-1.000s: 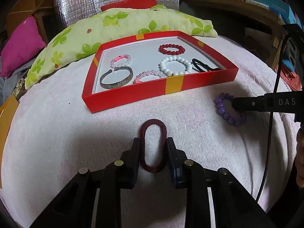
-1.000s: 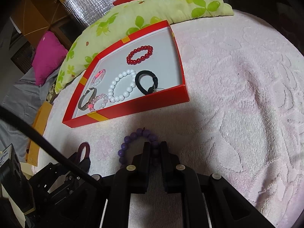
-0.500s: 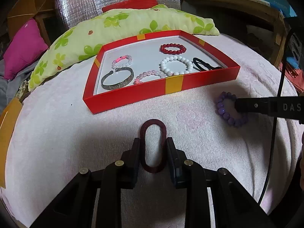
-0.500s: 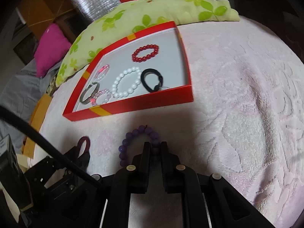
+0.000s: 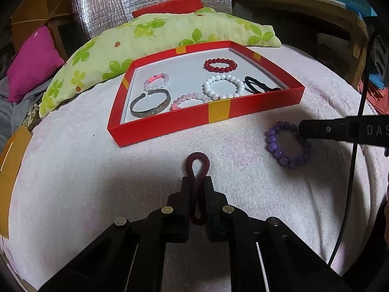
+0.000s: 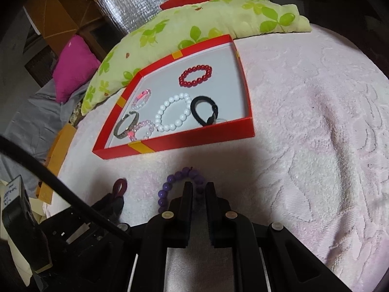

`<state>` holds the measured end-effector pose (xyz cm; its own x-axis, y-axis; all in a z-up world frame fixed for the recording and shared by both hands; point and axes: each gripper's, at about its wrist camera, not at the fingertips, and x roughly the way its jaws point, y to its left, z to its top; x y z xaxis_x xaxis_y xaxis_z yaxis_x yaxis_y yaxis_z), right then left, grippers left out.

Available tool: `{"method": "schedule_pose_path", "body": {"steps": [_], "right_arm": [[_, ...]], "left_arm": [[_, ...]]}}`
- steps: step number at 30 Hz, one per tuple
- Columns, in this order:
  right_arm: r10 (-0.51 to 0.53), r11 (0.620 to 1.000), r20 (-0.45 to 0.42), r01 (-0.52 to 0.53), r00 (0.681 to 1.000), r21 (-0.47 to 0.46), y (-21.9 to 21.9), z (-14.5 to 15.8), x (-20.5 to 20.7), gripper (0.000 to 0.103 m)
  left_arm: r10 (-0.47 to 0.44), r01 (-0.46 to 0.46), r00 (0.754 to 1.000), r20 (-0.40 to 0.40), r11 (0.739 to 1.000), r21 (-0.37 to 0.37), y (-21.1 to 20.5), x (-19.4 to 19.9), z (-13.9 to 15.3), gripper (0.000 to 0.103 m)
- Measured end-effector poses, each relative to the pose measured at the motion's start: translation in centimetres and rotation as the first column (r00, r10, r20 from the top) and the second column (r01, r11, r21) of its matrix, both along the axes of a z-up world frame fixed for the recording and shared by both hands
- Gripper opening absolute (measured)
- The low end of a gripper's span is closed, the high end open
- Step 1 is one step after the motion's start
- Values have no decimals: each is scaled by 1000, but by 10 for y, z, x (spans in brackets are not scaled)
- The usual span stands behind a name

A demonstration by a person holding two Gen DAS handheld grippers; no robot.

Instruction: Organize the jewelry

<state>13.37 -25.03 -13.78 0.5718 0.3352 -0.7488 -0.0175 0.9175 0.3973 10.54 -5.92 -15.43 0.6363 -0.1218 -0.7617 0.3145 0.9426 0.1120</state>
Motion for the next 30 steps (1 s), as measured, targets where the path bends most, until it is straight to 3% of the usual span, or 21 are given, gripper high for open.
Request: {"method": "schedule_pose_path", "body": {"steps": [13,17,21,26,30], "right_arm": [[-37,994,-55,43,998,101,-21,-6,3,14],[-34,996,-37,37,999,81,-14,-3,2,48],[-11,1000,-3,11,1000,-24,-1,-2,0,48],[18,977,27,-12,999,-212,18,-5,0,21],[29,955,52,-12,998,-296,27,-7,-1,18]], "left_arm": [[22,-20,1000,22,995,-100,38,-1,4,9],[49,-48,999,9,992,-115,48,2,1,10],[50,-49,999,2,990,-129,50,4,-1,10],[50,-49,999,2,991,-126,50,4,-4,12],[56,-55,998,4,993,-108,50,5,-4,19]]}}
